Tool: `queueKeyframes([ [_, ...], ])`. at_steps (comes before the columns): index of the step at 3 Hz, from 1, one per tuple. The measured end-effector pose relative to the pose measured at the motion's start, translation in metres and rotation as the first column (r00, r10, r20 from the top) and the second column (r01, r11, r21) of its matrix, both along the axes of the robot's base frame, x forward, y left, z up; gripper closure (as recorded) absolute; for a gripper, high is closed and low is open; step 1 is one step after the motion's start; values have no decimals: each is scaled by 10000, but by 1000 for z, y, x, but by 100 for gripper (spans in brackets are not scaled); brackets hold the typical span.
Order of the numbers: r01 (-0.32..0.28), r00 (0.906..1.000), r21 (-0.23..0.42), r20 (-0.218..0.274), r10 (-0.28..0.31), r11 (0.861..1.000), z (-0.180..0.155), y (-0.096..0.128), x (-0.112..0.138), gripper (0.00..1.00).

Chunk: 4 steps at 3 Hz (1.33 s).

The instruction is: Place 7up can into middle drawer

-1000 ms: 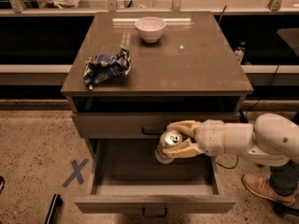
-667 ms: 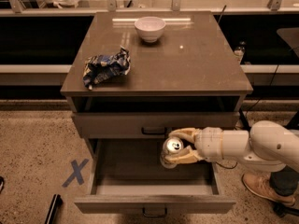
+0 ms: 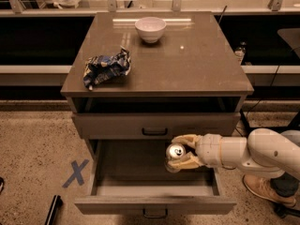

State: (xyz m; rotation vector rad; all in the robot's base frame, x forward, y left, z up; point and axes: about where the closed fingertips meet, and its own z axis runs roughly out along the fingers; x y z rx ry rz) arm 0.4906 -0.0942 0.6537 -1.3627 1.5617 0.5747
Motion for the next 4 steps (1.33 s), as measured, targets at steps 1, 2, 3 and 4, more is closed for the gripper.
queueKeyframes([
  [1, -169, 9998, 29, -68, 169, 9999, -12, 7, 4, 100],
  [2, -129, 9990, 212, -418, 138, 9997, -57, 13, 14, 100],
  [3, -93, 9953, 535, -957, 144, 9985, -106, 20, 20, 100],
  [4, -107, 9907, 766, -1345, 209, 9970, -139, 25, 21, 100],
])
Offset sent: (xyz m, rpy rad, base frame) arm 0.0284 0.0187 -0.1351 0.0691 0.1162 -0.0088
